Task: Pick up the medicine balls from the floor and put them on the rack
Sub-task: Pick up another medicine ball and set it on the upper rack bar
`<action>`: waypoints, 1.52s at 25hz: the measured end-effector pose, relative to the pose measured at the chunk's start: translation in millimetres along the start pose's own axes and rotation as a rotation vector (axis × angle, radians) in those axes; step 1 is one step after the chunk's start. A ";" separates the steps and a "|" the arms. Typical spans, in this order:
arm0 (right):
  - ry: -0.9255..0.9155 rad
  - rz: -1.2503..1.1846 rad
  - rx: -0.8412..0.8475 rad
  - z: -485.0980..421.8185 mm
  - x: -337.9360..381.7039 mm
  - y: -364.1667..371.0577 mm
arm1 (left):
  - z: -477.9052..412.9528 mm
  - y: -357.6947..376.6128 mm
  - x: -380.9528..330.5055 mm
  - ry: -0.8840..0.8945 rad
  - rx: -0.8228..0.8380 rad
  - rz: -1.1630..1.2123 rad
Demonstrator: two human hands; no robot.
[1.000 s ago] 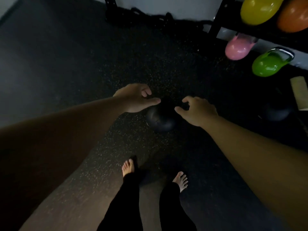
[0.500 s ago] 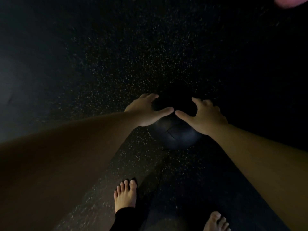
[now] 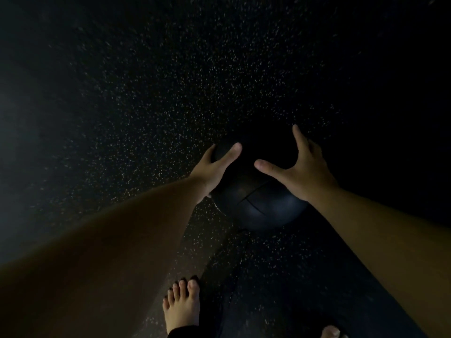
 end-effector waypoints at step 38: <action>-0.826 -0.005 -1.152 913.6 461.8 -705.3 | 922.8 52.1 -842.8 1.428 -0.172 0.110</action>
Point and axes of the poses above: each hand's wrist, its own z-axis away from the middle knuckle, its own y-axis out of the palm, x = y × z, the point moved 6 cm from there along -z, towards the middle knuckle, and after that the axes turned 11 degrees about x, right-handed, at the moved point
